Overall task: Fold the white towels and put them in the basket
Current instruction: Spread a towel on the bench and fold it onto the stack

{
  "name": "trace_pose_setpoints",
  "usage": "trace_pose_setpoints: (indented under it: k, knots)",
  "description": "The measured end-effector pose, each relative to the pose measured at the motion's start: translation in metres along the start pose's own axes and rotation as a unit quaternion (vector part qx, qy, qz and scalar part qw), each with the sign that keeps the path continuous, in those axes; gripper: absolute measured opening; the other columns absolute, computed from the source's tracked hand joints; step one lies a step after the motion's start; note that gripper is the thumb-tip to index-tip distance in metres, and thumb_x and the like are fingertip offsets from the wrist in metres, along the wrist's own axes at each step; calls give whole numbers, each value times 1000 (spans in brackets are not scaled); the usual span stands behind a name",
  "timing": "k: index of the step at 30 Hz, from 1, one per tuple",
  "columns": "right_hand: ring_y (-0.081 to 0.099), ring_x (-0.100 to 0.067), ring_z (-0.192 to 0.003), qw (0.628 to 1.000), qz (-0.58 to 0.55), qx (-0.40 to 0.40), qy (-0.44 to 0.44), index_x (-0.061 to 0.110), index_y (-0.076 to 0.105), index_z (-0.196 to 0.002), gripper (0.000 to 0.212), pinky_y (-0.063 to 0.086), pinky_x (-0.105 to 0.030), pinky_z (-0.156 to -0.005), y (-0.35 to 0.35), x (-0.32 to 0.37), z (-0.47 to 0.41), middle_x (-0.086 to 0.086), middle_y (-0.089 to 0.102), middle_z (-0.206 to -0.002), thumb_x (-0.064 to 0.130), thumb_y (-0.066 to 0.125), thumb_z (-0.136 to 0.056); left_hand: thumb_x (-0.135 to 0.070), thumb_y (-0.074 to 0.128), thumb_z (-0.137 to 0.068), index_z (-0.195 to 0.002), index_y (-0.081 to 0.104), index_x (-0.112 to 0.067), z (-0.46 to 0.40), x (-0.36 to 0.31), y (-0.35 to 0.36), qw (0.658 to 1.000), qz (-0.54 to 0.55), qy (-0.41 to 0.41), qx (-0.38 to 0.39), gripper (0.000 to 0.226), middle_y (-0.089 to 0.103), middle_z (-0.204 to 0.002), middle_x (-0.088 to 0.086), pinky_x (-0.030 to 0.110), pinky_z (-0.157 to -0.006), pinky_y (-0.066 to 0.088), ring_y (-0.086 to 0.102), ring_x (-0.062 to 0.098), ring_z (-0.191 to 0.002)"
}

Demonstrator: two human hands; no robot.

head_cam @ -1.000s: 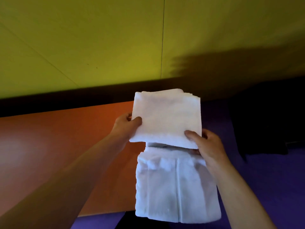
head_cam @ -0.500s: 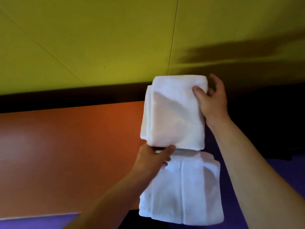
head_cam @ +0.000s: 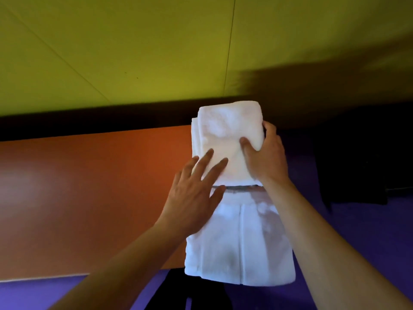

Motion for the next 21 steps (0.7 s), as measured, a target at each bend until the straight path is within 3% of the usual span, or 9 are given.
trace_pose_setpoints:
  k: [2,4,9,11,13,15,17,19,21]
  knots:
    - [54,-24,-116,1000,-11,-6,-19,34,33,-144,64,49,-47,-96,-8,-2,6,-1,50,-129,53,59,-89,-57,23,-99,-156,24,-36,-6,1,18,997,-21,-16,69,61,24,-165,-1,54,-113,35,25,34,-150]
    - [54,-19,-114,998,-15,-37,-54,32,36,-144,60,48,-48,-97,-24,-10,23,2,52,-126,47,58,-90,-58,19,-97,-156,25,-35,-8,2,26,995,-24,-32,89,64,24,-165,0,54,-115,34,25,34,-150]
    - [56,-12,-108,981,11,-138,-133,22,58,-127,37,36,-34,-99,-58,-52,112,11,65,-113,21,64,-91,-37,47,-98,-142,51,-18,28,-14,12,998,-38,-25,-38,49,44,-153,10,51,-106,38,42,37,-137]
    - [60,-16,-106,974,40,-146,-167,20,66,-114,27,34,-37,-99,-59,-70,149,11,68,-110,15,65,-88,-27,56,-94,-132,59,-14,59,-26,17,997,-26,-6,-73,40,53,-141,10,50,-102,40,49,38,-127]
    - [62,-19,-109,968,70,-133,-201,19,70,-104,19,35,-45,-102,-50,-88,176,11,70,-107,13,67,-86,-24,60,-93,-127,63,-16,91,-34,37,998,-21,17,-51,35,59,-133,6,53,-104,38,51,37,-127]
    - [56,-16,-124,974,92,-82,-193,24,71,-106,18,28,-57,-109,-36,-105,191,16,70,-115,19,67,-89,-32,55,-96,-135,58,-22,115,-33,66,999,-19,14,24,41,53,-144,-1,59,-111,30,38,34,-143]
    - [39,-13,-142,981,114,-11,-159,33,65,-123,30,14,-64,-116,-23,-121,195,21,58,-137,36,62,-93,-44,42,-101,-150,41,-30,126,-27,89,996,-2,-12,92,51,29,-162,-11,65,-115,20,11,27,-155]
    - [17,-13,-152,976,161,55,-136,43,47,-143,51,2,-64,-119,-13,-133,194,24,34,-156,56,54,-94,-50,36,-103,-157,24,-37,124,-23,101,993,6,-26,114,57,7,-167,-18,69,-116,13,-8,22,-156]
    - [0,-15,-155,971,186,97,-118,51,26,-151,68,-6,-62,-119,-6,-144,190,24,8,-164,70,48,-90,-55,36,-103,-159,14,-40,116,-25,104,994,-2,-29,109,62,-1,-167,-19,70,-116,7,-14,21,-155]
Point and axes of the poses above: each hand's wrist, its own z-axis away from the middle knuckle, its own y-axis out of the palm, x = y × z, the point moved 5 cm from there along -z, towards the middle knuckle
